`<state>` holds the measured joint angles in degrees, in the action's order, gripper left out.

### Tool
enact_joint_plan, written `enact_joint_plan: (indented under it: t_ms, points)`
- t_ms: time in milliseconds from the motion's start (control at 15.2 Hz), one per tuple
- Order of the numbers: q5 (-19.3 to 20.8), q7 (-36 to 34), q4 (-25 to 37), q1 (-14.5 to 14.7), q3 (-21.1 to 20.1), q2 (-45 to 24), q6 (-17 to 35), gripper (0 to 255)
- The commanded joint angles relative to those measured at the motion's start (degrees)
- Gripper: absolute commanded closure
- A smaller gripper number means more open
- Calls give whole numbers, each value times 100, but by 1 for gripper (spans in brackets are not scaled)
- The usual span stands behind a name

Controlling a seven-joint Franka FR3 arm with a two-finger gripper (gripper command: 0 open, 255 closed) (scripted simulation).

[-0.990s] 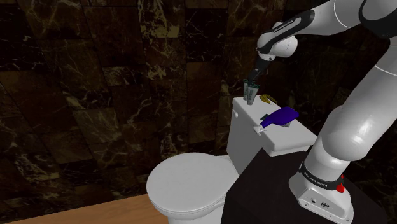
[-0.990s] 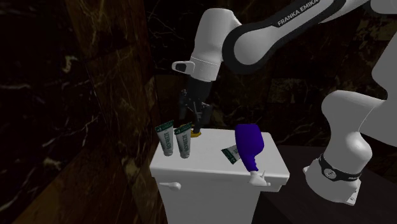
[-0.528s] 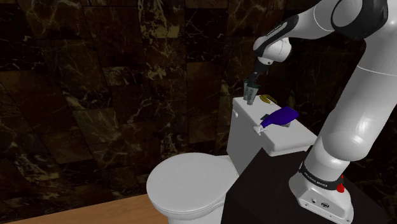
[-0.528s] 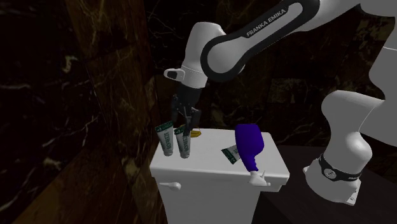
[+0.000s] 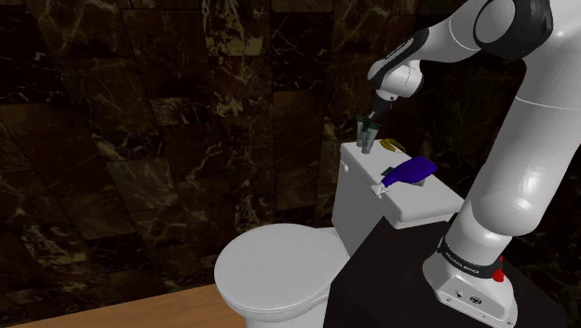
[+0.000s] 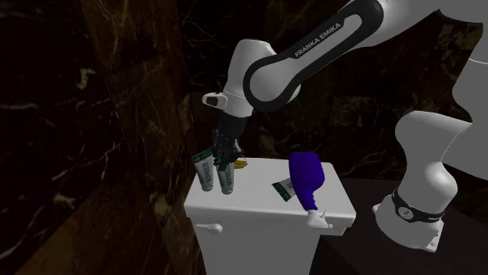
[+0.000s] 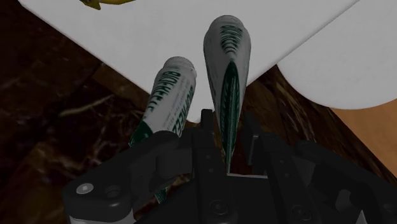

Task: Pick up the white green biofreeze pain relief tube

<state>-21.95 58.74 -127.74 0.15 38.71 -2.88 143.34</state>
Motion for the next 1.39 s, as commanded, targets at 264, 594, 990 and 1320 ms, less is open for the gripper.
enact_joint_plan:
  t_ms: [264,594,990,1320]
  points:
    - [-6,4,0,-1,0,-5,1,255]
    - [272,-224,64,17,21,186,-172,255]
    - [698,-584,264,15,19,484,-553,255]
    - [969,-824,471,1,-9,688,-890,255]
